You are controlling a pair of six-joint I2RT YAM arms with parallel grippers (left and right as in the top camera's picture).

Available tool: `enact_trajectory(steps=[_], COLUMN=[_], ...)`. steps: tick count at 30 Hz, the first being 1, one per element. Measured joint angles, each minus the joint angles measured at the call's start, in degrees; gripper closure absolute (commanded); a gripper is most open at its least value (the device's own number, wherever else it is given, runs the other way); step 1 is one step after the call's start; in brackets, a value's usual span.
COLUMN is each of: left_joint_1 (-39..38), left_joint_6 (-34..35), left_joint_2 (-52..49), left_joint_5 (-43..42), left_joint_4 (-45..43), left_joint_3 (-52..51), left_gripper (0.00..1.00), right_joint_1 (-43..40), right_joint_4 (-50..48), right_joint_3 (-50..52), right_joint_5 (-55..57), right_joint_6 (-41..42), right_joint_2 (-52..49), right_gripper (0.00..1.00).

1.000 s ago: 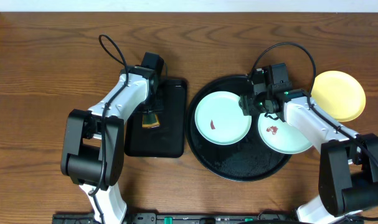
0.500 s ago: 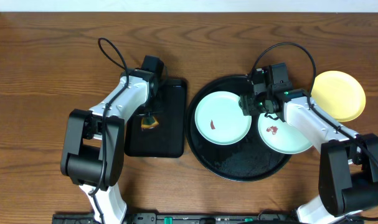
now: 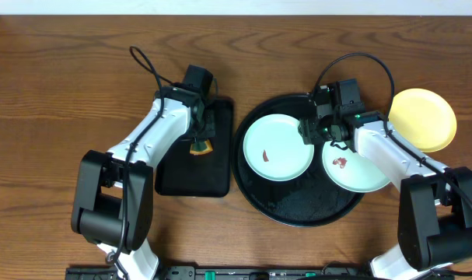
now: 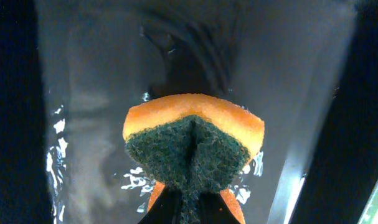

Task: Clean dirty plates on tray and stack at the side
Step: 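Move the sponge with the left gripper onto the upper-left green plate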

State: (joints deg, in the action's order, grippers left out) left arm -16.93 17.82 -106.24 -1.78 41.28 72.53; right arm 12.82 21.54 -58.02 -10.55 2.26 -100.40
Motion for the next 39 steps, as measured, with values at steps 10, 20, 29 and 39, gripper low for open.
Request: enact_trajectory(steps=[10, 20, 29, 39], left_joint_1=[-0.3, -0.5, -0.5, -0.5], left_joint_6=[-3.2, -4.9, -5.6, -5.7], left_joint_2=[0.0, 0.0, 0.0, 0.0], left_joint_5=[1.1, 1.1, 1.1, 1.1], left_joint_4=[1.2, 1.3, 1.4, 1.4], left_joint_3=[0.0, 0.0, 0.0, 0.0], left_gripper=[0.93, 0.93, 0.92, 0.92], right_joint_1=[0.0, 0.0, 0.1, 1.2], right_joint_4=[-0.3, -2.4, -2.8, -2.5], right_joint_3=[0.0, 0.0, 0.0, 0.0], right_joint_5=[0.0, 0.0, -0.1, -0.4], right_joint_6=[0.0, -1.1, -2.0, -2.3], right_joint_2=[0.0, -0.3, -4.6, -4.6], right_gripper=[0.34, 0.50, 0.77, 0.99])
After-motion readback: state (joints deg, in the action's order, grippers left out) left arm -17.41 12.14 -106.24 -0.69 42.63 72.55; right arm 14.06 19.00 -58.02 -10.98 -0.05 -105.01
